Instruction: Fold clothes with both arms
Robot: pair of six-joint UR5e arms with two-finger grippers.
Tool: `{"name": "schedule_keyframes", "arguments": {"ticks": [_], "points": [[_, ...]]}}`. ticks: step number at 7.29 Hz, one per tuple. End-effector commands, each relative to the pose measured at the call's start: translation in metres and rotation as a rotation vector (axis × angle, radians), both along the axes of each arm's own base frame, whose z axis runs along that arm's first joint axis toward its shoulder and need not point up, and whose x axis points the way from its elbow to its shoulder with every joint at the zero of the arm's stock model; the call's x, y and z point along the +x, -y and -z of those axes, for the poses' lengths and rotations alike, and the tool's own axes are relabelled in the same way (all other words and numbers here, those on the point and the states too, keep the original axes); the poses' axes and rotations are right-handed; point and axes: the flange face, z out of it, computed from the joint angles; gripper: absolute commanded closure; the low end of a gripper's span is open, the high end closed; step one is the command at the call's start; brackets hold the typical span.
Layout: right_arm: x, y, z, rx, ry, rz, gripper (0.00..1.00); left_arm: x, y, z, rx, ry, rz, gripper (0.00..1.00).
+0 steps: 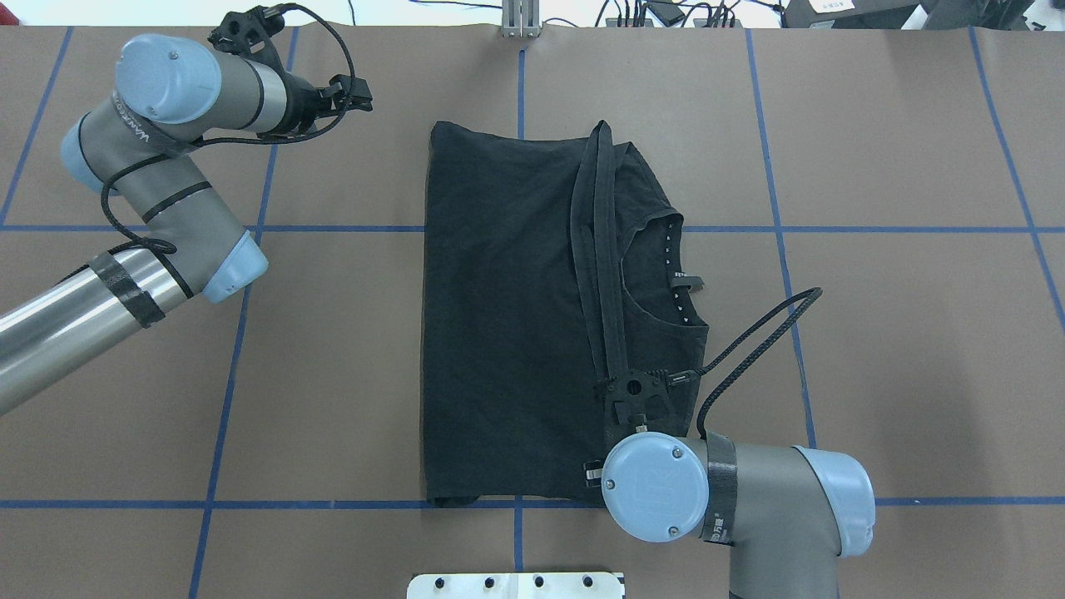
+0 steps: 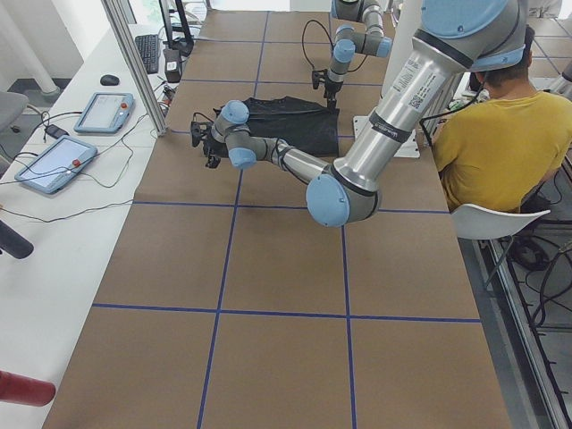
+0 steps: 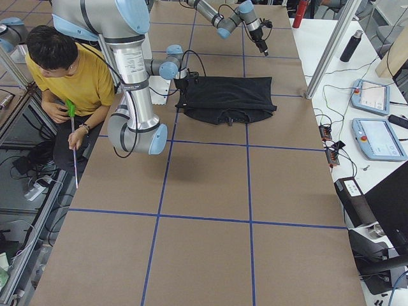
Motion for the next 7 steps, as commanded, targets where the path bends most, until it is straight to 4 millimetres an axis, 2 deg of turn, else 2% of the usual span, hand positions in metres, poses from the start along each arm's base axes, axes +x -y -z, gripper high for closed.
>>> {"name": "schedule_keyframes", "arguments": {"ticks": [1,3,5,6,7], "points": [[-0.006,0.004,-0.007,0.015,-0.023,0.017,0.39,0.000,0.000,0.000,0.000,0.000,0.000,0.00],[-0.020,0.010,0.004,0.031,-0.021,0.034,0.39,0.000,0.000,0.000,0.000,0.000,0.000,0.00],[-0.021,0.016,0.007,0.038,-0.023,0.042,0.39,0.000,0.000,-0.001,-0.001,0.001,0.000,0.00],[-0.020,0.020,0.005,0.037,-0.026,0.038,0.51,0.000,0.000,0.000,0.000,0.000,0.000,0.00],[-0.020,0.021,0.005,0.037,-0.026,0.037,0.84,0.000,0.000,0.000,0.000,0.000,0.000,0.00]]}}
